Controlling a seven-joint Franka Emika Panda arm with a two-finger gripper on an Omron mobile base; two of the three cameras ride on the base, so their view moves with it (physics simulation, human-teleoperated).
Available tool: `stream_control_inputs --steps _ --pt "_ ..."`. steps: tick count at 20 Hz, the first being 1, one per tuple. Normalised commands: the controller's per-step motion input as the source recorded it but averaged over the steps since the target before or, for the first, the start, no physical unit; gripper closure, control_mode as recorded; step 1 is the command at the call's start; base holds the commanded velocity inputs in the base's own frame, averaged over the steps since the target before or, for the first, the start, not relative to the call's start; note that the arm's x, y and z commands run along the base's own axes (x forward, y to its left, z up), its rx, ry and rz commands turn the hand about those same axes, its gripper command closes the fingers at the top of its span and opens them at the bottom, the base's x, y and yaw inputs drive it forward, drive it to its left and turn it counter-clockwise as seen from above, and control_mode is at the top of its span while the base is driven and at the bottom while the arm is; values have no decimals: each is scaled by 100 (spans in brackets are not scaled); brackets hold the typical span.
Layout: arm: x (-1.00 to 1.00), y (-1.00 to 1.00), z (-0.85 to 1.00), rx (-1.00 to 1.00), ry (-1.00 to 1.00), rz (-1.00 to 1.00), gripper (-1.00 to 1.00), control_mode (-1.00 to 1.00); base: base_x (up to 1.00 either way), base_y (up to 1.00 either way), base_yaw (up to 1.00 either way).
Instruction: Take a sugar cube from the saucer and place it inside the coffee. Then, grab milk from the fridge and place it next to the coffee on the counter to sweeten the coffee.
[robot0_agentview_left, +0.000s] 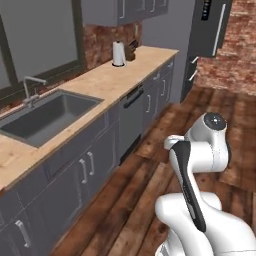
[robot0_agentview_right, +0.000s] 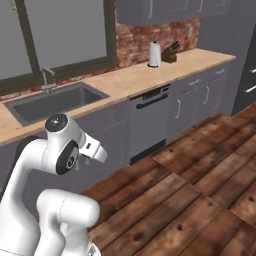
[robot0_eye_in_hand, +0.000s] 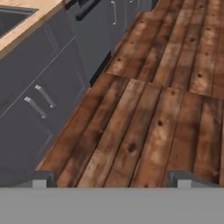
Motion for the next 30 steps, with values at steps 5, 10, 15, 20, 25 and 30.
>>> stream_control_inputs --steps 5,10,15,20,25,30 --pt "0 0 0 0 0 0 -100 100 100 -66 -17" --pt "0 0 0 0 0 0 -100 100 100 -60 -15" --pt "0 0 0 0 0 0 -100 100 100 -65 -19" --pt "0 0 0 0 0 0 -100 100 100 -66 -17" --pt "0 0 0 0 0 0 -100 100 100 -66 -20" --pt "0 0 0 0 0 0 -100 100 100 -73 -24"
